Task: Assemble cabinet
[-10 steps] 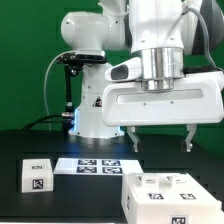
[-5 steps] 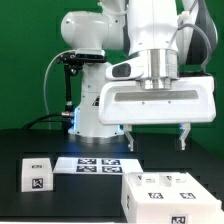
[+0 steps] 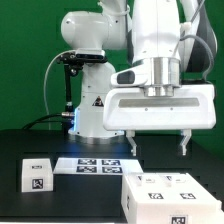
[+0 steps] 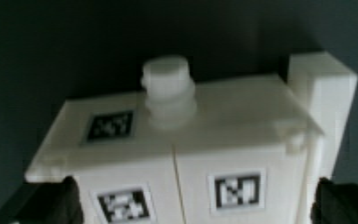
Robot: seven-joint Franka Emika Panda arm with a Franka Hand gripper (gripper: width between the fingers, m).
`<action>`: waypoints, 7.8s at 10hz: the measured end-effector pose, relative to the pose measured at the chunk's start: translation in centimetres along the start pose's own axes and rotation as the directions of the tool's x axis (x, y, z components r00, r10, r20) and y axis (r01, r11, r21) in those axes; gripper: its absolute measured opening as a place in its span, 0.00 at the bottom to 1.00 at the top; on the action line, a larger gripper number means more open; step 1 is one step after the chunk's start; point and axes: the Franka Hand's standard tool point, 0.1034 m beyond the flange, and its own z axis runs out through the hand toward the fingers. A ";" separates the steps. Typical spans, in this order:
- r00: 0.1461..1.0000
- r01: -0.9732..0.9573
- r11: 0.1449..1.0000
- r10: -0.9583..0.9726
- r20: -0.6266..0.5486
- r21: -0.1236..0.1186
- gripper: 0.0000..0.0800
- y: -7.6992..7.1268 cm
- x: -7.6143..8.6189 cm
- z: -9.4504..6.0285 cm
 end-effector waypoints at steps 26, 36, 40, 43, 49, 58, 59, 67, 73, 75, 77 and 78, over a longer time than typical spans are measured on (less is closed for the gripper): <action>0.963 -0.150 0.988 0.156 0.221 -0.042 0.27 -1.4 -0.5 0.3; 0.934 -0.012 0.997 0.038 0.356 -0.076 0.27 -0.5 0.9 -3.1; 0.916 0.172 0.985 -0.150 0.372 -0.028 0.27 0.1 4.0 -3.4; 0.916 0.164 0.986 -0.141 0.375 -0.031 0.27 0.3 4.0 -3.4; 0.899 0.210 0.978 -0.188 0.395 -0.014 0.27 1.1 6.0 -4.1; 0.849 0.152 0.987 -0.105 0.518 -0.050 0.27 0.3 7.4 -4.3; 0.846 0.169 0.985 -0.122 0.519 -0.045 0.27 -0.4 8.1 -4.2; 0.854 0.226 0.974 -0.185 0.486 -0.028 0.27 -0.6 11.0 -3.6; 0.867 0.251 0.968 -0.214 0.450 -0.023 0.27 -0.6 12.2 -3.2; 0.876 0.180 0.983 -0.146 0.461 -0.030 0.53 0.0 12.6 -4.3; 0.876 0.172 0.985 -0.145 0.460 -0.018 0.79 1.6 13.2 -6.2; 0.876 0.172 0.985 -0.151 0.457 -0.004 0.79 2.3 12.5 -7.1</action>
Offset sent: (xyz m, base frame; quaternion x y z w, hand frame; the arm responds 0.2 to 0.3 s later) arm -0.0237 -0.0013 -0.0361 0.0615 -0.0219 0.0207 0.9977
